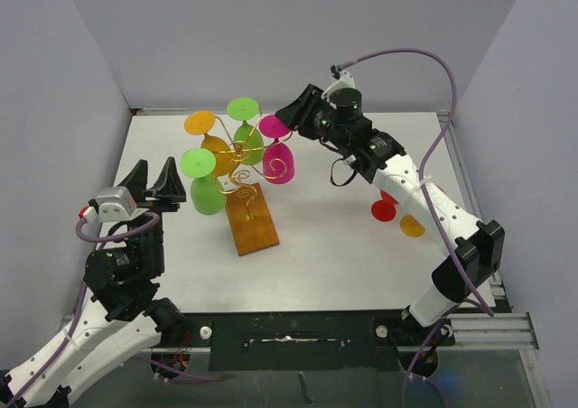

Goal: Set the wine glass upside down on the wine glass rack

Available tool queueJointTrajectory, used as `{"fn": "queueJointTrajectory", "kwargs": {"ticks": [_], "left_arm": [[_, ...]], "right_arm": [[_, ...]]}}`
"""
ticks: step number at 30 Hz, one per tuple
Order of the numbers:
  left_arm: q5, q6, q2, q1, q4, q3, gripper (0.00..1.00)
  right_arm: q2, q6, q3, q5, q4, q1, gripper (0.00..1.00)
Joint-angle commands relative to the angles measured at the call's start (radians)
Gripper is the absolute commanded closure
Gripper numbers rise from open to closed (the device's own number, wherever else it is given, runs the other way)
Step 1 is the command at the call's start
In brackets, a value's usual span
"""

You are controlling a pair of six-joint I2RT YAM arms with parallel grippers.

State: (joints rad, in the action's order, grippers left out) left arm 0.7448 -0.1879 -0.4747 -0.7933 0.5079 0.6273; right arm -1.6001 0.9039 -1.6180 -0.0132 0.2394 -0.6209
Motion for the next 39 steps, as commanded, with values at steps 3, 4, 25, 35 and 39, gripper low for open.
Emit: {"fn": "queueJointTrajectory", "kwargs": {"ticks": [3,4,25,35,39], "left_arm": [[-0.011,-0.002,0.008,-0.001,0.008,0.026,0.44],[-0.013,-0.002,0.008,-0.001,0.004,0.026,0.44],[-0.282,0.182,-0.030,-0.006,-0.495,0.303,0.33],[-0.382,0.230,-0.008,-0.006,-0.596,0.316,0.32],[-0.393,0.254,-0.022,-0.006,-0.591,0.319,0.32]], "right_arm": [[0.018,-0.051,-0.064,-0.004,-0.034,0.014,0.48],[0.026,-0.058,-0.062,-0.006,-0.038,0.017,0.44],[0.564,-0.338,0.404,0.384,0.353,0.161,0.35],[0.529,-0.378,0.516,0.366,0.421,0.222,0.41],[0.495,-0.413,0.522,0.342,0.391,0.248,0.44]]}}
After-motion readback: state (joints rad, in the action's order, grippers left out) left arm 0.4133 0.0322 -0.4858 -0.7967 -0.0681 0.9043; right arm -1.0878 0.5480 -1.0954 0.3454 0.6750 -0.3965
